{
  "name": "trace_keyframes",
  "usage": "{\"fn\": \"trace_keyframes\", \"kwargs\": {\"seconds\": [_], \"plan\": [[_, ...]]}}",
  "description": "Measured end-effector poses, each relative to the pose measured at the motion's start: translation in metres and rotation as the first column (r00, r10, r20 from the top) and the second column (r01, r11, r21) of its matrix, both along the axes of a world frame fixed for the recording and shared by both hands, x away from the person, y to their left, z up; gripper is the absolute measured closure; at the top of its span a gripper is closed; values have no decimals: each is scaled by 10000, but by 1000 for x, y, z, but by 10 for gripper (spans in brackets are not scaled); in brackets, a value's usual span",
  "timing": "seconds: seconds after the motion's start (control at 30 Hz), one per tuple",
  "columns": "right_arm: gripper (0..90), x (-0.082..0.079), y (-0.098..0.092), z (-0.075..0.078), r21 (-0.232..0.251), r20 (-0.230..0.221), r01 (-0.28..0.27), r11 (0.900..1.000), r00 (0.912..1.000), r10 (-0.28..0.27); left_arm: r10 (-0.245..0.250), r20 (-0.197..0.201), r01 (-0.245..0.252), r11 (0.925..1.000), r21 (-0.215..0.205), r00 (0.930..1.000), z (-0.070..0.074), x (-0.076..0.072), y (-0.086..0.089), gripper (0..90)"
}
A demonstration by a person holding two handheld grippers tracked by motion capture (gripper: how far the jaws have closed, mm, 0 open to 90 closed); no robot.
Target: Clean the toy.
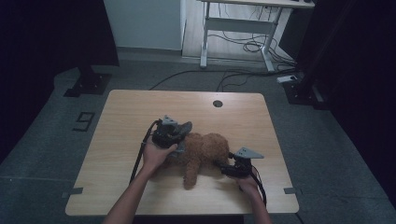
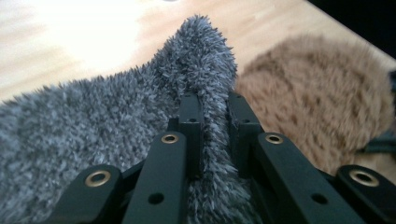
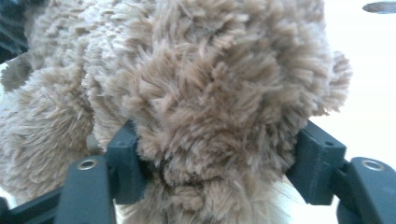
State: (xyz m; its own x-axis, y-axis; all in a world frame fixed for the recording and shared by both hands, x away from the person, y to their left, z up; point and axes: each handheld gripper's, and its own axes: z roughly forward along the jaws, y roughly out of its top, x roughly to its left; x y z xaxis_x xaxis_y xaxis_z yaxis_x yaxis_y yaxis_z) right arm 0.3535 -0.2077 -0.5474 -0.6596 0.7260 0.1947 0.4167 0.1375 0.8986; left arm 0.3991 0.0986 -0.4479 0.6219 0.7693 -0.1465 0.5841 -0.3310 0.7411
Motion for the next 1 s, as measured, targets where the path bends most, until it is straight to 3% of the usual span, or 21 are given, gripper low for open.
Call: {"fn": "trace_keyframes", "kwargs": {"seconds": [0.1, 0.27, 0.43, 0.57, 0.73, 0.83, 1.0], "plan": [[252, -1, -4, 2, 122, -194, -72, 9999, 9998, 74, -70, -77, 68, 9997, -242, 9999, -6, -6, 4, 798], [191, -5, -18, 9, 445, -583, -300, 9986, 9978, 325, -188, 199, 197, 9988, -450, 9996, -17, -22, 7, 804], [128, -7, -26, 24, 943, -556, -152, 9954, 9982, 205, -346, 494, 384, 9962, -784, 9982, -26, -41, 9, 807], [64, -6, -18, 34, 1086, -683, -210, 9939, 9973, 286, -433, 760, 508, 9938, -986, 9962, -33, -57, 11, 808], [10, -1, 0, 31, 738, -1260, -350, 9967, 9910, 441, -503, 983, 609, 9923, -1077, 9939, -37, -70, 11, 808], [71, 1, 5, 21, 534, -1745, -573, 9969, 9825, 658, -530, 1011, 646, 9913, -1149, 9935, -38, -74, 12, 807], [260, -3, 2, 16, 609, -1567, -649, 9960, 9849, 737, -473, 1109, 603, 9914, -1164, 9927, -39, -78, 11, 805]]}}
